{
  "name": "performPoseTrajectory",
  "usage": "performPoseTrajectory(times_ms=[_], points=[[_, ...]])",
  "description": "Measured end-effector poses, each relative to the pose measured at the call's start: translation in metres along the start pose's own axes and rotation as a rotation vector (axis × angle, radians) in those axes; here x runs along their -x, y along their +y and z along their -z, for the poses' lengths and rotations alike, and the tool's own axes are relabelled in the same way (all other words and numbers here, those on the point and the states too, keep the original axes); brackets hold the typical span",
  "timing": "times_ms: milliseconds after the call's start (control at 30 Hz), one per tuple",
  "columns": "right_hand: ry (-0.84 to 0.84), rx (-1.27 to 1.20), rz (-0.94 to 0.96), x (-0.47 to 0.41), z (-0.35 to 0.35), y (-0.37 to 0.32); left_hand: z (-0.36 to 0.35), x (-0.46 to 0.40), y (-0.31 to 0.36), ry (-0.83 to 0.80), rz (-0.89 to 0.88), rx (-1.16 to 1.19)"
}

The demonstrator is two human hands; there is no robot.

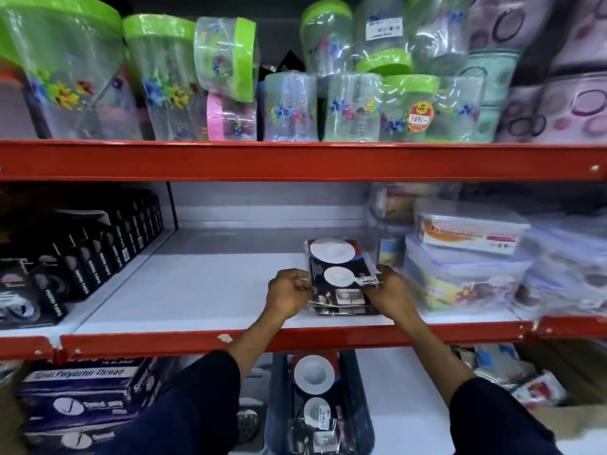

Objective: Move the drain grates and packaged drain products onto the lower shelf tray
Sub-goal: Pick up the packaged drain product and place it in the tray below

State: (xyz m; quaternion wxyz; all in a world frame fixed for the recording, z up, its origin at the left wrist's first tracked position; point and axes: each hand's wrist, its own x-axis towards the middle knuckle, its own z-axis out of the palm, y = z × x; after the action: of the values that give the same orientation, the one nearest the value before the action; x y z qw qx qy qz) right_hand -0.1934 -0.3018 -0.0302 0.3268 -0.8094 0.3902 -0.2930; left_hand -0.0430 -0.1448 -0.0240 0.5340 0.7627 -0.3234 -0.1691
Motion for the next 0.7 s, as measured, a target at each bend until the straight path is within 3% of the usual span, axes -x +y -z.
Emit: performPoseTrajectory(times_ms=[167,267,467,700], points=[[-0.116,-0.588,-0.150,0.015,0.023,0.000,0.022,0.026,0.010,-0.058,0.064,0.194],[-0.241,-0.788,-0.190,0.037,0.035,0.007,0.037,0.052,0.012,-0.133,0.116,0.244],[-0.588,-0.699,-0.155,0.086,0.035,0.043,0.049,0.100,-0.010,-0.261,0.230,0.256],[-0.752,-0.619,-0.261,0.123,0.001,0.097,0.031,0.126,-0.072,-0.307,0.304,0.097]])
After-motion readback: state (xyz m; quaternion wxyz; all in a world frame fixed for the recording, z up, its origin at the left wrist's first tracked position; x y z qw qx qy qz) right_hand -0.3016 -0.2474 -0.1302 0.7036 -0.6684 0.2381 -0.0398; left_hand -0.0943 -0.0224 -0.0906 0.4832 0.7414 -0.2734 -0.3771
